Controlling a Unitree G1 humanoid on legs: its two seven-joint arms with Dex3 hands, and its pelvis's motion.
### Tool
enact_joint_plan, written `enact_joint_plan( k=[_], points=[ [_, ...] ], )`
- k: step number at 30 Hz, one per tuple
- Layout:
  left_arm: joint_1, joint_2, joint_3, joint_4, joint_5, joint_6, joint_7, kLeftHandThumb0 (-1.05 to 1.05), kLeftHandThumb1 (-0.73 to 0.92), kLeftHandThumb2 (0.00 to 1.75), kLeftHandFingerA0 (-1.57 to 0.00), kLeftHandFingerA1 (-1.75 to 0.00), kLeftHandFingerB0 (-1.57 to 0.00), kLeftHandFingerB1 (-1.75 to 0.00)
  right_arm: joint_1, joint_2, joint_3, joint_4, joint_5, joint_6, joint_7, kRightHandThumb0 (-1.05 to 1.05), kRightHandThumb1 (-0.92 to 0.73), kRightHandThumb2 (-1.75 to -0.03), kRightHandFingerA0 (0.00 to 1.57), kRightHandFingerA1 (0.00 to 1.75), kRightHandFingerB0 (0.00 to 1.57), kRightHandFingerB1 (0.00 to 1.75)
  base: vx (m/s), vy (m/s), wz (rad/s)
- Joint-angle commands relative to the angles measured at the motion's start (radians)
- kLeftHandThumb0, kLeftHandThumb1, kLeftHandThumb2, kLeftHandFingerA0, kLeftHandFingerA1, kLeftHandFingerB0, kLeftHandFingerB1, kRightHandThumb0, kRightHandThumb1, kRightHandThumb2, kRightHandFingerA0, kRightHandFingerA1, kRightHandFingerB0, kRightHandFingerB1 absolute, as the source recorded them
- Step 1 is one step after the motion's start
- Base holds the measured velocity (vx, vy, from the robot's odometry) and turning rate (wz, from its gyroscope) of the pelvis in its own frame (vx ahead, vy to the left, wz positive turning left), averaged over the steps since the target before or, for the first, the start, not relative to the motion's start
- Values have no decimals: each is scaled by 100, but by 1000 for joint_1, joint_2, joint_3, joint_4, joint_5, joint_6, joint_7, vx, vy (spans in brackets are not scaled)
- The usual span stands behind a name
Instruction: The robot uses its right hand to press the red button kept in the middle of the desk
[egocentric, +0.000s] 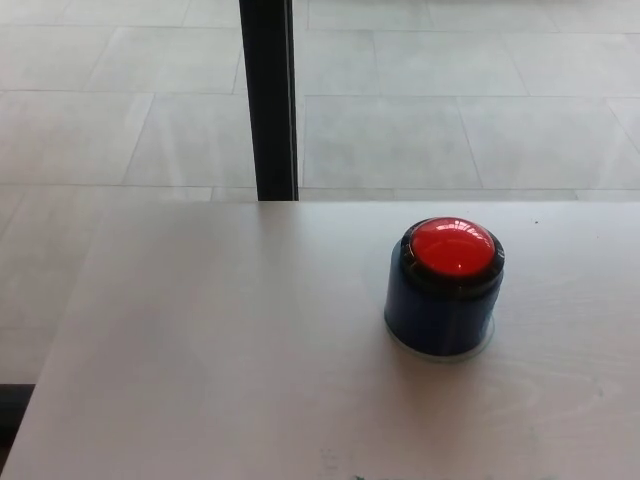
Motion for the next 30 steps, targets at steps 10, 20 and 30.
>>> enact_joint_plan(
  k=[10, 20, 30],
  points=[
    [-83, 112, 196, 119, -147, 39, -51, -42, 91, 145, -18, -75, 0, -63, -270, -235, -528, 15, 386, 5, -266, -42, -68, -83, 130, 175, 108, 173, 0, 0, 0],
    [-84, 117, 218, 135, -148, 30, -56, -43, 90, 145, -22, -77, 0, -63, -619, -342, -385, -155, 259, 30, -274, -44, -45, -119, 135, 157, 120, 129, 0, 0, 0],
    [-89, 118, 222, 153, -152, 16, -69, -44, 90, 145, -22, -78, 0, -63, -946, -210, -55, -520, 254, 241, -234, -9, -48, -132, 92, 175, 72, 138, 0, 0, 0]
  ],
)
